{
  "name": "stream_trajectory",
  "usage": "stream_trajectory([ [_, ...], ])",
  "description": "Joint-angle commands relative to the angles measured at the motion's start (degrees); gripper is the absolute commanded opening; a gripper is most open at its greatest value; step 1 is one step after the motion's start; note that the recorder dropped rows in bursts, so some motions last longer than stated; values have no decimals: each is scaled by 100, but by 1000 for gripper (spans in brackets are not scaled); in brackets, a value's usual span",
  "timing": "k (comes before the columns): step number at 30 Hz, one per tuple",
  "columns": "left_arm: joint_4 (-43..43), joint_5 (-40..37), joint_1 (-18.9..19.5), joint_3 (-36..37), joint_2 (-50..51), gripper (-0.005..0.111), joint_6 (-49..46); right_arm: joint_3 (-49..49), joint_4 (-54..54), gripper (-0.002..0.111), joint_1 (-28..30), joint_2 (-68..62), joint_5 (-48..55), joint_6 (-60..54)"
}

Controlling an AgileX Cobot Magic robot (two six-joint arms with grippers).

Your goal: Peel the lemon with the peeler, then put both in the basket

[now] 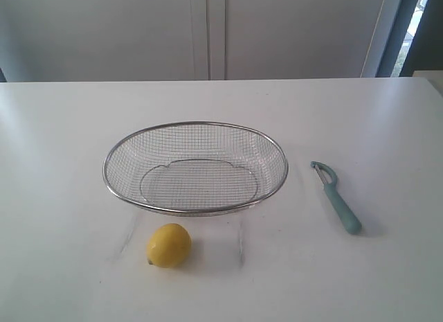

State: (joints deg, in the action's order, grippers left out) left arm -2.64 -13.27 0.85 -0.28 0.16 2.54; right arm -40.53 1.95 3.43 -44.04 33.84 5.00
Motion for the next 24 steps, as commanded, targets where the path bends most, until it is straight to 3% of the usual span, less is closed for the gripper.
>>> stream_trajectory([
  [1,42,-5,9,28,-16,1,7,-359,13,0,-8,-684,-90,33],
  [12,42,-5,9,28,-16,1,7,-1001,13,0,-8,-2275,-956,-182],
  [19,42,-5,9,28,-16,1,7,-1555,-1,0,-8,-3465,-370,-182],
  [24,42,-5,9,28,-16,1,7,-2041,-719,0,-8,-4216,220,-772],
])
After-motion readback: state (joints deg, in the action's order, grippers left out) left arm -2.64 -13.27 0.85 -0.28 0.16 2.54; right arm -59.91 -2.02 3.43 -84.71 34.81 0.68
